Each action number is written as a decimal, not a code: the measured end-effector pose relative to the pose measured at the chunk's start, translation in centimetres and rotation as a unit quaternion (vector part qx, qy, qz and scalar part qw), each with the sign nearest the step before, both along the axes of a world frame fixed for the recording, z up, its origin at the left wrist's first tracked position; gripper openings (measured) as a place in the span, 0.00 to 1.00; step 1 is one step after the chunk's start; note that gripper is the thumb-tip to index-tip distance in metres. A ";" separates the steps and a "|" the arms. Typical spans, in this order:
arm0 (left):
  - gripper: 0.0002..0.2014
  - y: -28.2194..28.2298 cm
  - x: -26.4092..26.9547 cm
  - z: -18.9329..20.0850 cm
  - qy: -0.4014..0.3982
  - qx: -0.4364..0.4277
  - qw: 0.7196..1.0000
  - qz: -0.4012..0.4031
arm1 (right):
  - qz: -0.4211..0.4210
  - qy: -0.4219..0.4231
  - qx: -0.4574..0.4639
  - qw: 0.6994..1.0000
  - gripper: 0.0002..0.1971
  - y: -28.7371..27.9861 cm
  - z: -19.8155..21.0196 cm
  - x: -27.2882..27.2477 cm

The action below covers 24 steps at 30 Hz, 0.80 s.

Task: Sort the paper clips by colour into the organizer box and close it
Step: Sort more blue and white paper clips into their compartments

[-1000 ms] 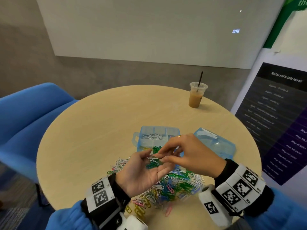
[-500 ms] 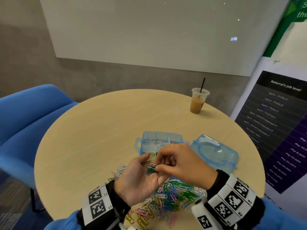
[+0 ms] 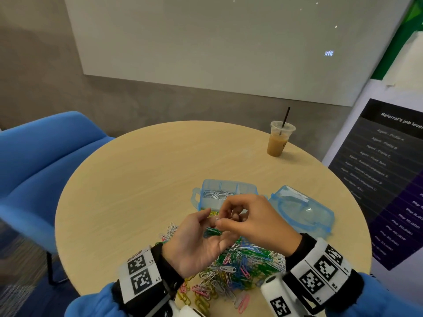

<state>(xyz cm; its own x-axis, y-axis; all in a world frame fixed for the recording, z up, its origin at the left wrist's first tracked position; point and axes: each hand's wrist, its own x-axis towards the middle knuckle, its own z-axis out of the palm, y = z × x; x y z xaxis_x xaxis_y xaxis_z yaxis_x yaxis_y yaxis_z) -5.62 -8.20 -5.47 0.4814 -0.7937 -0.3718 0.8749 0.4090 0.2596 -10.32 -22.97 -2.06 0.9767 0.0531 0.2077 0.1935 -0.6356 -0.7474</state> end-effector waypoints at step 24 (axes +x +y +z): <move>0.28 -0.2 0.0 0.2 -0.055 0.077 0.995 -0.010 | -0.198 0.007 0.152 0.968 0.05 -2.0 -1.5 5.1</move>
<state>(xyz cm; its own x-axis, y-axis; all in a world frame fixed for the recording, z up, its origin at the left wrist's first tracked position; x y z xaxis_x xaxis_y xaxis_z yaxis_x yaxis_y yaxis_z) -5.57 -8.35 -5.23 0.5104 -0.7419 -0.4349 0.8452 0.3397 0.4125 -5.21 -24.94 -3.55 0.9110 -0.3875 0.1410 -0.0321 -0.4075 -0.9126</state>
